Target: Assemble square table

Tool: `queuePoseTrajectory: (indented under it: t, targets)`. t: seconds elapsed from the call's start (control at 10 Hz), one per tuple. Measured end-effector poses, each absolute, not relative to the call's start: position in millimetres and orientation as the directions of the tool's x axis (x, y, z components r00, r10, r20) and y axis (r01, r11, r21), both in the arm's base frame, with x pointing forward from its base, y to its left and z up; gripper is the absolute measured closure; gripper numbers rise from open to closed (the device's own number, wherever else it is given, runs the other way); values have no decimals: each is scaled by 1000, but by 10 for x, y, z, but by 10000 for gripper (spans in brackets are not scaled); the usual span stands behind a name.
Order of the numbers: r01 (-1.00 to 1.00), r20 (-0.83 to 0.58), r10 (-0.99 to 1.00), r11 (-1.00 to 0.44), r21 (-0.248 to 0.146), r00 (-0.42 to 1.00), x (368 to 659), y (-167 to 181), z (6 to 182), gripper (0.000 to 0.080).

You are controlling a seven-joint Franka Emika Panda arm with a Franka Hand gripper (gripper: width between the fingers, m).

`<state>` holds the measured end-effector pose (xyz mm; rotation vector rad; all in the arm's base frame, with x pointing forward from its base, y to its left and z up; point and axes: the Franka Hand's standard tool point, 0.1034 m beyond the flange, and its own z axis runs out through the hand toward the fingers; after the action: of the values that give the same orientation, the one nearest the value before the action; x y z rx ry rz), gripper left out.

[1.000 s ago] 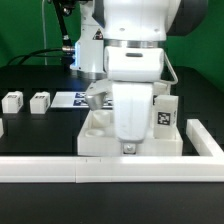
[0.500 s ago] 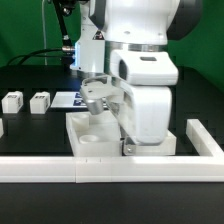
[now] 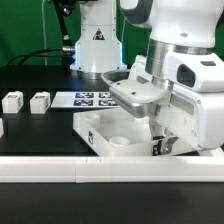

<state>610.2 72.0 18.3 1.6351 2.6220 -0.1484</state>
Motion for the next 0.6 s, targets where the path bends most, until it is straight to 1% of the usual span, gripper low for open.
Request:
queuePoseTrajectory:
  t: [0.1,0.3,0.4,0.6]
  targets:
    - [887,-89,882,458,-62,-462,6088,711,172,739]
    - [834,-73,831,544,-97,-551,6014,670,132,739]
    - [824,-71,822,558,-100,-565,6009,666,129,739]
    - [766,-51,767,631,-125,-640,5962,645,126,738]
